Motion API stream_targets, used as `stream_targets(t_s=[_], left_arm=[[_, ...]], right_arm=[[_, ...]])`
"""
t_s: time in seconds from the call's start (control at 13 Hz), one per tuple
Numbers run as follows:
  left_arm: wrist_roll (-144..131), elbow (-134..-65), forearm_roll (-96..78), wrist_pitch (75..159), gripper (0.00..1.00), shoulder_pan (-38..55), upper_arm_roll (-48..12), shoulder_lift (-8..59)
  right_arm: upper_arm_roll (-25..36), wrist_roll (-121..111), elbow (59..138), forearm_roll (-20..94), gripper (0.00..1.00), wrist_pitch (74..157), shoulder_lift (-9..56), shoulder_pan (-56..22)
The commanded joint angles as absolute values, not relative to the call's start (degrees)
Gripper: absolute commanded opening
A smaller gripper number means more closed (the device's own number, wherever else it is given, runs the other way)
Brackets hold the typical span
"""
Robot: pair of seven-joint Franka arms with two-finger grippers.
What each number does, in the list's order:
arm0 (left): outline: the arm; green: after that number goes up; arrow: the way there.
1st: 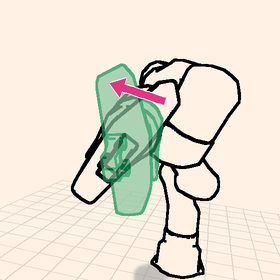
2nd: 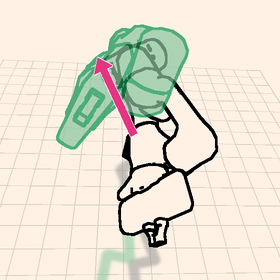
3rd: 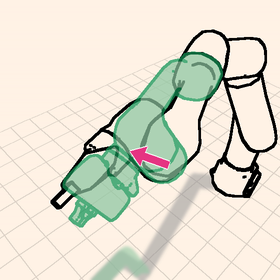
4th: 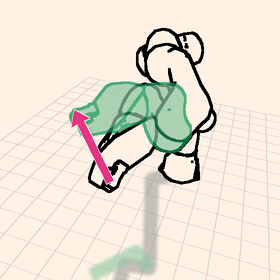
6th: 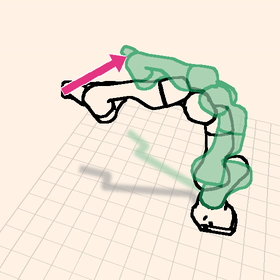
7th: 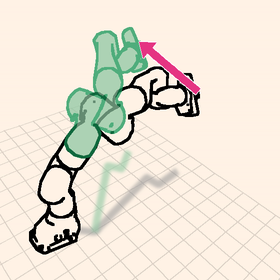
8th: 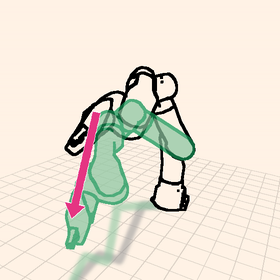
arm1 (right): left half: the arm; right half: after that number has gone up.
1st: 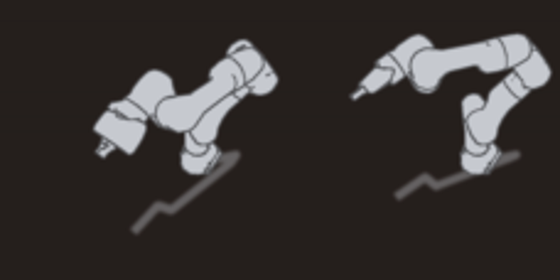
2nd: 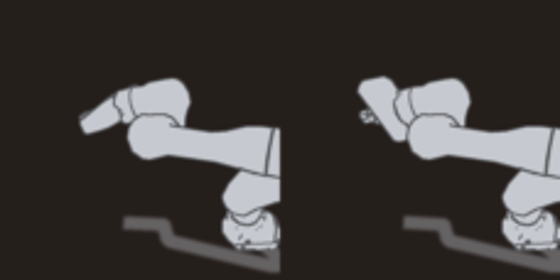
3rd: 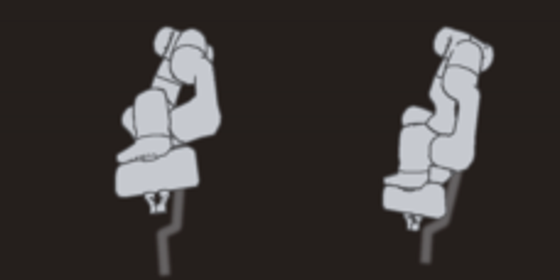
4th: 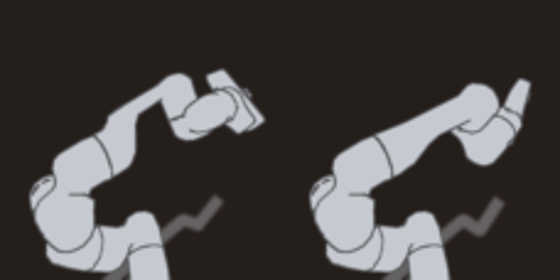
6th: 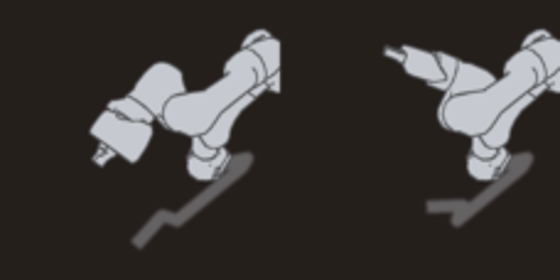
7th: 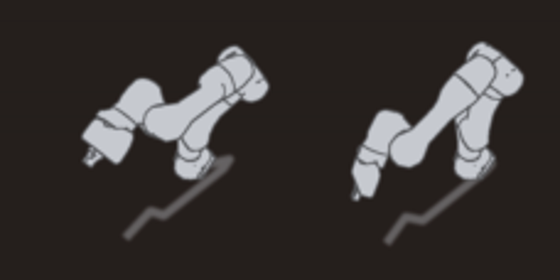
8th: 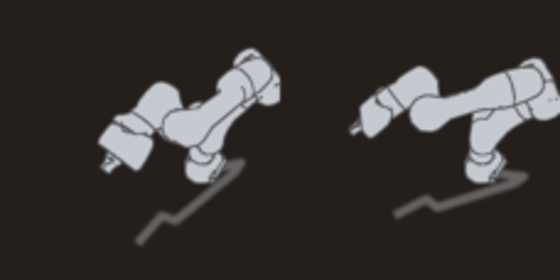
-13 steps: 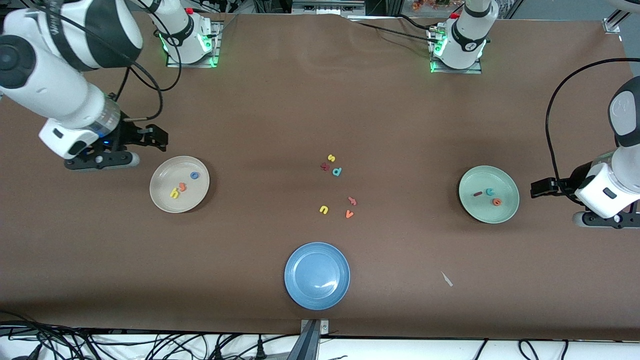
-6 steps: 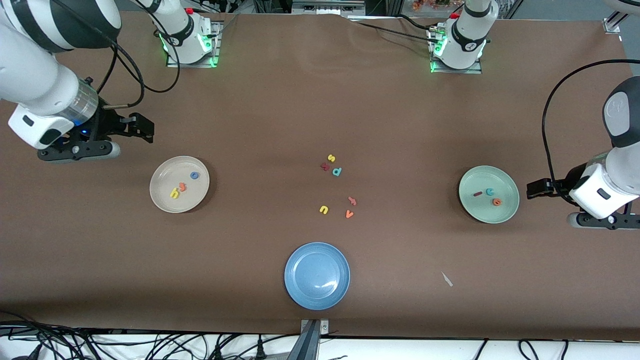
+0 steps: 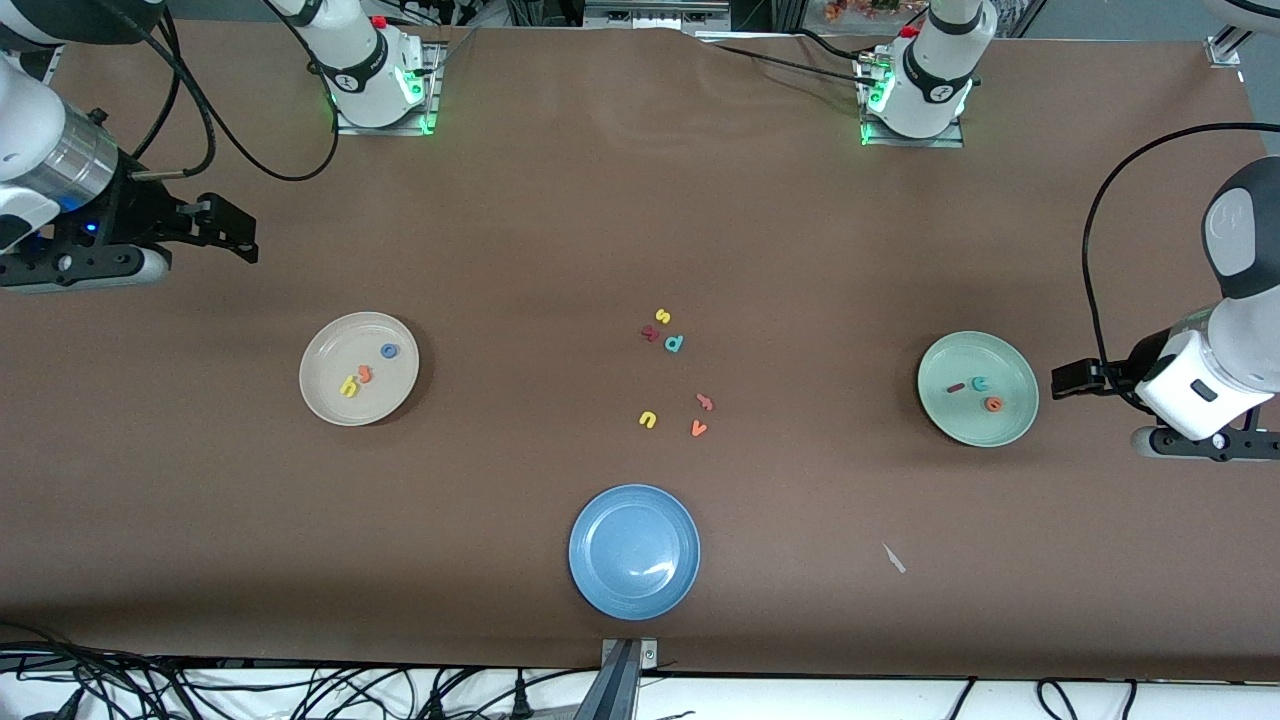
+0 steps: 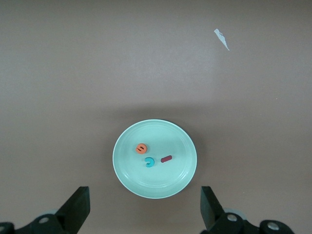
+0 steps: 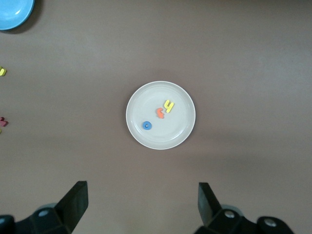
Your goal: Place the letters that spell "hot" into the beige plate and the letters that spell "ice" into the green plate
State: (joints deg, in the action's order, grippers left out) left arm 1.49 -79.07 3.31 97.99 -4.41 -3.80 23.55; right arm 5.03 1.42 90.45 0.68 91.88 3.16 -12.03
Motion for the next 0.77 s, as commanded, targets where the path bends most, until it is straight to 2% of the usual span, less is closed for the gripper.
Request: stream_targets(t_s=[0.0, 0.69], left_arm=[[2.5, -79.3, 1.3, 98.5, 0.99, -4.3, -3.3, 23.2], [2.5, -79.3, 1.3, 98.5, 0.99, -4.2, -3.3, 23.4]], right_arm=[[5.0, 0.4, 88.9, 1.9, 1.0, 90.6, 3.6, -11.6], [5.0, -0.1, 88.8, 2.1, 1.0, 90.5, 4.7, -11.7]])
